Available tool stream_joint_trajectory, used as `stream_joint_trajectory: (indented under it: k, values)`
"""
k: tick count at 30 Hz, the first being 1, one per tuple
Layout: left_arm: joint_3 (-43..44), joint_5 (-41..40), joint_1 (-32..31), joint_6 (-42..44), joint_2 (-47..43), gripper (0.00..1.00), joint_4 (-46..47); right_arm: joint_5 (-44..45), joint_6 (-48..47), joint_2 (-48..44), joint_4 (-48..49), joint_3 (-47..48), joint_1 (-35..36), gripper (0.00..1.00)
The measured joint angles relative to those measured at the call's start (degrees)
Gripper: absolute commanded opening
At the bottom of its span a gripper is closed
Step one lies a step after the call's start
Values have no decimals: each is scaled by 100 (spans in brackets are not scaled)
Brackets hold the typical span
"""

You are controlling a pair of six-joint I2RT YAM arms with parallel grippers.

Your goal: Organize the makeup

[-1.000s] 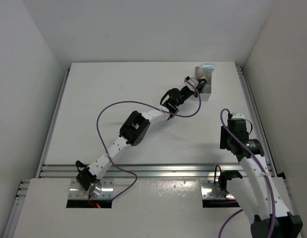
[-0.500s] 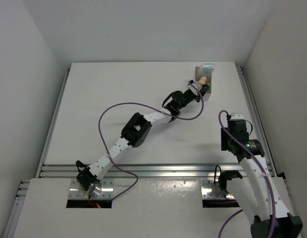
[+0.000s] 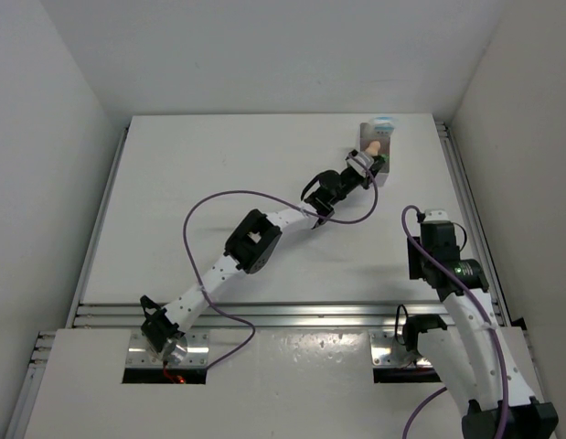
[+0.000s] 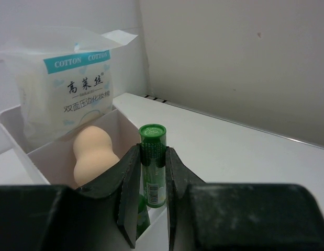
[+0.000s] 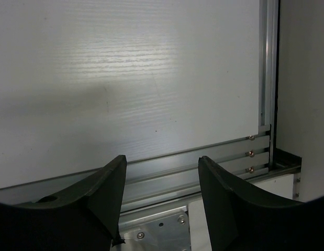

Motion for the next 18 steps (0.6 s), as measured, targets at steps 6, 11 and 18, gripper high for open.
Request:
stream_joint_trajectory:
  k: [6, 11, 18]
  values:
    - [90, -271, -7, 212, 249, 0, 140, 0, -52, -48, -57, -2, 0, 58]
    - [90, -302, -17, 278, 365, 0, 256, 11, -94, -74, -164, 9, 0, 58]
    - [90, -339, -22, 278, 365, 42, 273, 4, -157, -94, -197, 35, -2, 59]
